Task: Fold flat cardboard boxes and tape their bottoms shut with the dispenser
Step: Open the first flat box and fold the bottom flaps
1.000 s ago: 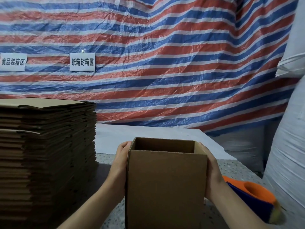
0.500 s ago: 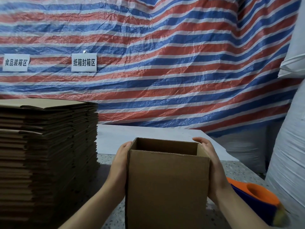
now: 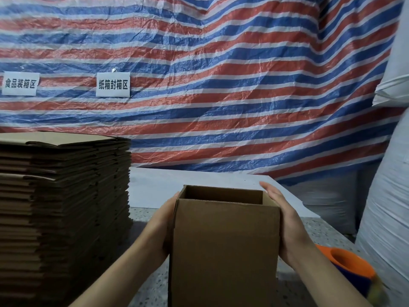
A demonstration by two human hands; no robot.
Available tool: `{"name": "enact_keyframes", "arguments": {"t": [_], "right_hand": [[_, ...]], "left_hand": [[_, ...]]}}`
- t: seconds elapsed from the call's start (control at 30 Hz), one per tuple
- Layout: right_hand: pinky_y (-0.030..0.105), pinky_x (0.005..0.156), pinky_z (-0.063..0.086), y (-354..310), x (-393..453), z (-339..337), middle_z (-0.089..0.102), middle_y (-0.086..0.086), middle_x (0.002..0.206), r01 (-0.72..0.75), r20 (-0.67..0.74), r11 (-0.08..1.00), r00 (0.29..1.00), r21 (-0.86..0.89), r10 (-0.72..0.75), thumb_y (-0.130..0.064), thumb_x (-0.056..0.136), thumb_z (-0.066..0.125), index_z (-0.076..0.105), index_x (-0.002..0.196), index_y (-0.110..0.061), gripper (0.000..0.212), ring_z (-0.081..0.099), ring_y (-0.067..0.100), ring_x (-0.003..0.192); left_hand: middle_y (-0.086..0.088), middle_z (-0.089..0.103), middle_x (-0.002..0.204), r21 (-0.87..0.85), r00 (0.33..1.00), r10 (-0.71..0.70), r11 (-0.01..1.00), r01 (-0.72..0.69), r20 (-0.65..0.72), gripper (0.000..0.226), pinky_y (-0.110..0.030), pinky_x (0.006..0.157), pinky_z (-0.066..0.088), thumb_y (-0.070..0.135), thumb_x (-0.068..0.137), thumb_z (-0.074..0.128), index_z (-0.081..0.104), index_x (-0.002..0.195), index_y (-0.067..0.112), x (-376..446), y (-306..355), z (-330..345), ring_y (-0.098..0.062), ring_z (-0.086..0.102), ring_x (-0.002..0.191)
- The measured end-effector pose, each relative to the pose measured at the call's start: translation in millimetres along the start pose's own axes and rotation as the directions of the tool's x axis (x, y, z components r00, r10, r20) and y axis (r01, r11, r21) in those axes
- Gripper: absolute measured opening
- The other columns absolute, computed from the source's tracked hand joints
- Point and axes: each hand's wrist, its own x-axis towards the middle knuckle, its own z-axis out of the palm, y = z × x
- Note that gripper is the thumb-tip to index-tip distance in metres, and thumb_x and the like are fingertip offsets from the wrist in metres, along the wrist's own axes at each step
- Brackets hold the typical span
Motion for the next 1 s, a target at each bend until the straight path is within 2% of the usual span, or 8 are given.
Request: {"name": "enact_keyframes", "arguments": {"t": [0.1, 0.2, 0.3, 0.43, 0.6, 0.73, 0.83, 1.0], "right_hand": [[0.035, 0.065, 0.061, 2.4, -4.2, 0.4, 0.077, 0.005, 0.106, -0.062, 0.005, 0.996, 0.998, 0.07, 0.061, -0.054, 0.099, 0.036, 0.076, 0.104, -0.04, 0.042, 0.075, 0.023, 0.095], [0.038, 0.065, 0.061, 0.7, -6.0, -0.5, 0.076, 0.011, 0.11, -0.087, -0.004, 0.988, 0.996, 0.125, 0.089, -0.051, 0.102, 0.035, 0.076, 0.108, -0.034, 0.044, 0.075, 0.027, 0.094], [0.039, 0.064, 0.061, -2.3, -6.5, -1.2, 0.075, 0.014, 0.11, -0.083, 0.009, 0.987, 0.997, 0.136, 0.083, -0.048, 0.102, 0.038, 0.076, 0.11, -0.03, 0.043, 0.076, 0.029, 0.093], [0.039, 0.064, 0.061, -4.5, -12.1, 3.1, 0.076, 0.012, 0.109, -0.078, 0.028, 0.99, 0.997, 0.119, 0.075, -0.052, 0.098, 0.039, 0.077, 0.107, -0.033, 0.043, 0.076, 0.028, 0.092], [0.043, 0.083, 0.059, -14.8, -13.0, 4.2, 0.071, 0.001, 0.12, 0.053, -0.012, 0.998, 0.999, 0.023, -0.052, -0.045, 0.087, 0.052, 0.07, 0.117, -0.036, 0.036, 0.07, 0.026, 0.111], [0.04, 0.101, 0.05, -31.1, -15.8, 3.0, 0.067, -0.015, 0.123, 0.165, 0.138, 0.96, 0.981, -0.226, -0.137, -0.051, 0.088, 0.061, 0.077, 0.1, -0.028, 0.03, 0.062, 0.011, 0.119], [0.037, 0.107, 0.045, -43.4, -12.9, -3.4, 0.059, -0.035, 0.119, 0.125, 0.283, 0.876, 0.959, -0.465, 0.013, -0.05, 0.078, 0.062, 0.077, 0.096, -0.035, 0.027, 0.052, 0.005, 0.125], [0.025, 0.103, 0.044, -53.2, -7.3, -8.0, 0.044, -0.048, 0.131, 0.132, 0.433, 0.828, 0.89, -0.545, 0.143, -0.062, 0.058, 0.072, 0.07, 0.112, -0.049, 0.055, 0.037, -0.01, 0.131]], "left_hand": [[-0.006, 0.076, 0.08, 0.079, 0.999, -0.001, 0.997, -0.002, 0.04, 0.038, -0.027, 0.058, 0.056, 0.038, 0.097, 0.052, 0.08, 0.075, 0.024, 1.2, -0.6, -1.8, -0.016, 0.072, 0.068], [-0.008, 0.075, 0.103, 0.089, 0.999, 0.03, 0.996, -0.032, 0.027, 0.03, -0.039, 0.078, 0.052, 0.043, 0.095, 0.058, 0.072, 0.11, 0.022, 9.8, -2.3, -8.1, -0.023, 0.069, 0.094], [-0.009, 0.072, 0.105, 0.112, 1.0, 0.019, 0.993, -0.02, 0.011, 0.036, -0.039, 0.072, 0.05, 0.042, 0.094, 0.062, 0.065, 0.122, 0.019, 18.4, -3.2, -11.6, -0.024, 0.066, 0.093], [-0.008, 0.072, 0.105, 0.144, 0.999, 0.028, 0.989, -0.031, 0.02, 0.037, -0.04, 0.073, 0.05, 0.04, 0.093, 0.064, 0.063, 0.124, 0.021, 20.7, -2.4, -11.9, -0.023, 0.066, 0.092], [0.01, 0.066, 0.117, 0.075, 0.989, 0.151, 0.986, -0.151, 0.009, 0.026, -0.04, 0.089, 0.053, 0.039, 0.098, 0.057, 0.057, 0.113, 0.06, 10.6, 1.4, -7.6, -0.021, 0.065, 0.11], [0.009, 0.073, 0.106, 0.196, 0.967, 0.253, 0.947, -0.255, 0.036, 0.039, -0.026, 0.066, 0.055, 0.017, 0.103, 0.043, 0.071, 0.106, 0.044, 4.2, 2.4, -11.5, -0.011, 0.07, 0.087], [0.007, 0.071, 0.099, 0.278, 0.956, 0.293, 0.916, -0.29, 0.034, 0.043, -0.035, 0.077, 0.055, 0.019, 0.105, 0.035, 0.072, 0.096, 0.039, 1.5, 4.8, -9.7, -0.019, 0.068, 0.092], [0.002, 0.068, 0.105, 0.286, 0.927, 0.371, 0.884, -0.371, 0.056, 0.034, -0.041, 0.086, 0.05, 0.024, 0.105, 0.04, 0.071, 0.097, 0.035, -1.3, 7.8, -11.9, -0.025, 0.062, 0.101]]}}
